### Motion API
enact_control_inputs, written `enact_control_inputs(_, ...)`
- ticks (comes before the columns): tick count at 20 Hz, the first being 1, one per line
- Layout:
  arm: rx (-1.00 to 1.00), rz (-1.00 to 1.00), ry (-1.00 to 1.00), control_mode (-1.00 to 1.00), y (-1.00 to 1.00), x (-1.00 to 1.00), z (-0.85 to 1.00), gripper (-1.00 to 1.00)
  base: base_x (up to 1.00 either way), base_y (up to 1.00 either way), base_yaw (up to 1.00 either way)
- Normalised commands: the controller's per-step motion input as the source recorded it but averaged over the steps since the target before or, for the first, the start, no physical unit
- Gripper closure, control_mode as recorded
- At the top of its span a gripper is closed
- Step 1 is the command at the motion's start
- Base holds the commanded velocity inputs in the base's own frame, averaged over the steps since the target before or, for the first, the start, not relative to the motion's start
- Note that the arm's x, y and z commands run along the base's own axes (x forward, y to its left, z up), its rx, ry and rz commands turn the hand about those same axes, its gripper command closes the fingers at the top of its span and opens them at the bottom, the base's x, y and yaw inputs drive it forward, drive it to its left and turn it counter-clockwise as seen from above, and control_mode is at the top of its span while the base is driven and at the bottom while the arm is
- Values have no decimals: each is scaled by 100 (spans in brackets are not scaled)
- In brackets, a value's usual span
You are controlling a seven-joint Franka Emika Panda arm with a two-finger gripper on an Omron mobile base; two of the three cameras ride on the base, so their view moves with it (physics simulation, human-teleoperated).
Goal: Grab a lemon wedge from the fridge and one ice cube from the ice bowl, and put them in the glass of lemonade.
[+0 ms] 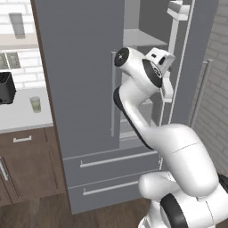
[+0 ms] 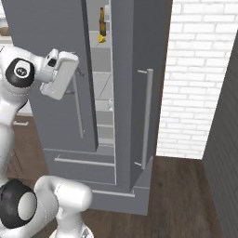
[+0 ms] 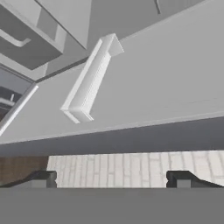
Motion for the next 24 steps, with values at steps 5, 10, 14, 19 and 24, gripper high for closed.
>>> enact_control_inputs(5, -1, -8, 4, -100, -3, 55, -25, -100, 0, 0, 0)
enact_control_inputs(10, -3, -6, 0, -100, 0, 47, -33, -100, 0, 0, 0)
enact_control_inputs(14, -3, -7, 0, -100, -14, 34, -15, -100, 0, 0, 0)
enact_control_inputs(19, -6, -8, 0, -100, -32, 28, -1, -100, 0, 0, 0)
enact_control_inputs(24, -5, -9, 0, -100, -50, 11, 0, -100, 0, 0, 0)
